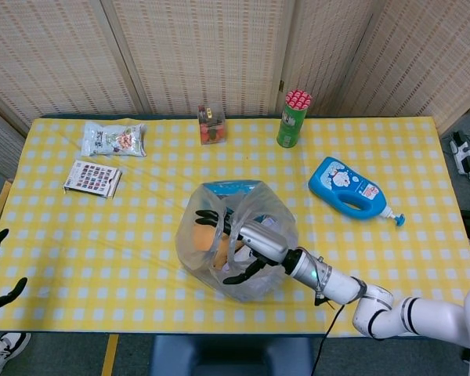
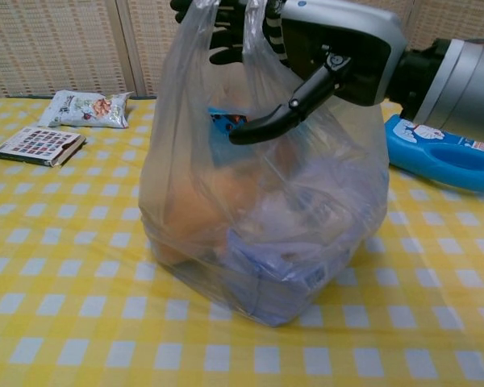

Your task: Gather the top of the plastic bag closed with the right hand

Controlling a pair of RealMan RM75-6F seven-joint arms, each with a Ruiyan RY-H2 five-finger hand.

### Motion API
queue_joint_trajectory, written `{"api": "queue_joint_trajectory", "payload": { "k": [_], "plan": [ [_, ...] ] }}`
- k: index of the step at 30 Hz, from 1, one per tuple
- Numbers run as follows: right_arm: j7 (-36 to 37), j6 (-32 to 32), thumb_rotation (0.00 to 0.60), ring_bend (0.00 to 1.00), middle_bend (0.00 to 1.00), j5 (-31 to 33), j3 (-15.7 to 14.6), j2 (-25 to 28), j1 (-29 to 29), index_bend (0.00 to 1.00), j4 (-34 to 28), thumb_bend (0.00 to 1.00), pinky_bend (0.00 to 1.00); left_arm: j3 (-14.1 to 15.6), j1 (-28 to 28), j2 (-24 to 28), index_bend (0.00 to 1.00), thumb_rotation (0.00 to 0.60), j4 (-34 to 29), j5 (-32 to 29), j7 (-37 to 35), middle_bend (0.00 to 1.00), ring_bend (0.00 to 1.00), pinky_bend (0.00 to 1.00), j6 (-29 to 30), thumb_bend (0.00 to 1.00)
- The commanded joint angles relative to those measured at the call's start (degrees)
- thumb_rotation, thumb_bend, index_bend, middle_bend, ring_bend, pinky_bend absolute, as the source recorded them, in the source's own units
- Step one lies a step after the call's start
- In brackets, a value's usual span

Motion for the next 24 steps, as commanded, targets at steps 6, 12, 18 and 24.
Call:
{"api": "queue_joint_trajectory", "payload": {
  "k": [6,12,18,24],
  "plan": [
    [5.9,1.7,0.6,0.0,0.0,-1.17,-0.44,-1.7,1.84,0.0,2.09,0.16,0.0,-0.35,0.22,0.1,0.0,0.6,-0.38,-0.88,0.2,0.05,0.14,0.08,-0.06,0.3],
    [10.41,2.3,0.6,0.0,0.0,-1.71,-0.88,-3.2,3.41,0.0,3.46,0.16,0.0,-0.51,0.5,0.08,0.0,0.6,-0.25,-0.42,0.01,0.05,0.14,0.08,0.84,0.3],
    [16.57,3.09,0.6,0.0,0.0,-1.83,-0.97,-4.01,5.09,0.0,4.6,0.16,0.0,-0.6,0.73,0.06,0.0,0.6,-0.22,-0.5,-0.16,0.06,0.14,0.08,1.12,0.3],
    [20.98,4.41,0.6,0.0,0.0,-1.83,-1.12,-4.26,5.99,0.0,6.09,0.16,0.0,-0.64,0.83,0.14,0.0,0.6,-0.19,-0.48,-0.33,0.06,0.14,0.08,1.16,0.3]
  ]
}}
